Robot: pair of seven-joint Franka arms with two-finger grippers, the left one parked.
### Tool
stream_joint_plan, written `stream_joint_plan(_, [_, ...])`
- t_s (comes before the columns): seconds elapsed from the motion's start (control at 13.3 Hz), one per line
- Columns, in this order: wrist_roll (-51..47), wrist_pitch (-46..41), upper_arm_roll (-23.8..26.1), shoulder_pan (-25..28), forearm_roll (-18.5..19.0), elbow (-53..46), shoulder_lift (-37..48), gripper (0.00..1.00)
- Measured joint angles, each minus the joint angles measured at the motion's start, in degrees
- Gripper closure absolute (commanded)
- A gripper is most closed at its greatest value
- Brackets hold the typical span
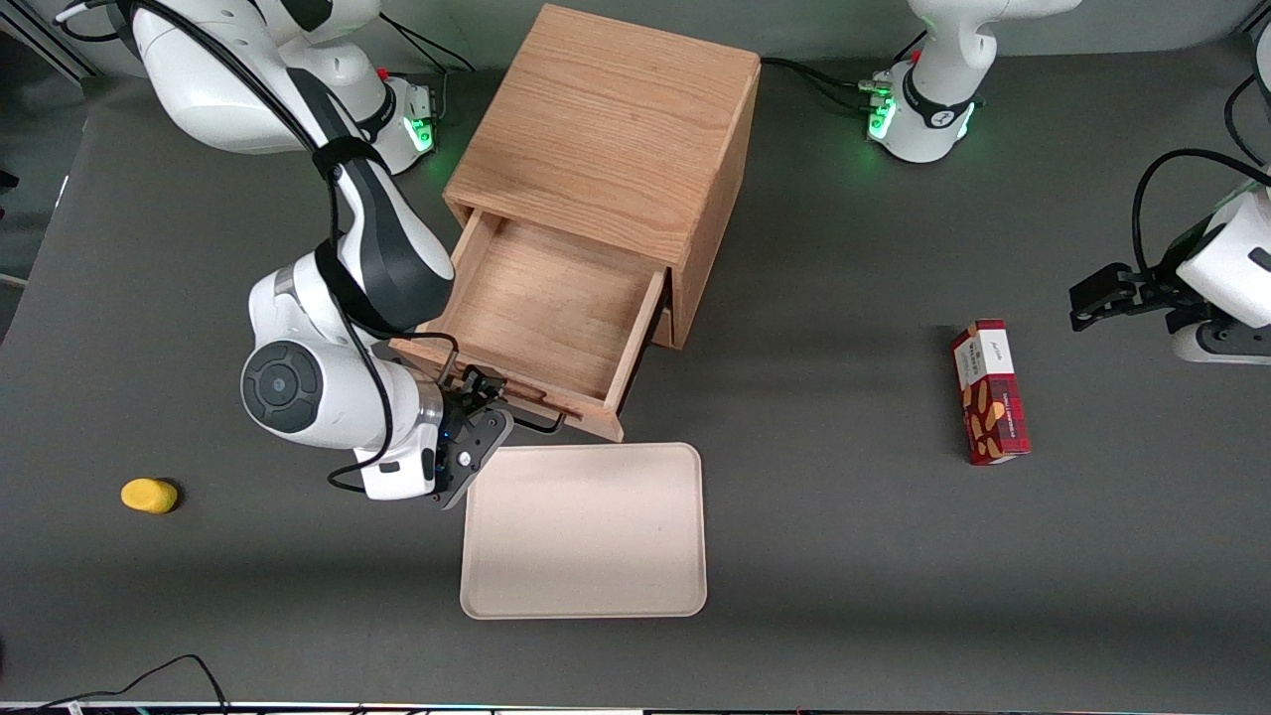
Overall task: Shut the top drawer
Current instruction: 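Push the drawer front with the right gripper into the cabinet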
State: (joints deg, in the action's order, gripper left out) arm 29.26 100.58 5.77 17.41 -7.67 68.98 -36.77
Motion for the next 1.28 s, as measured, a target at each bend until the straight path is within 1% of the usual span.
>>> stream_joint_plan(0.3, [-0.1, -1.7, 0.0, -0.4, -1.6, 0.0, 0.0, 0.0])
stream_joint_plan(0.53, [-0.2, -3.0, 0.0, -0.7, -4.3, 0.0, 0.0, 0.0])
stream_joint_plan(0.98, [-0.6, -4.6, 0.2, -0.7, -5.4, 0.1, 0.0, 0.0])
stream_joint_plan(1.28, [-3.3, -5.1, 1.8, -0.7, -5.6, 1.2, 0.6, 0.0])
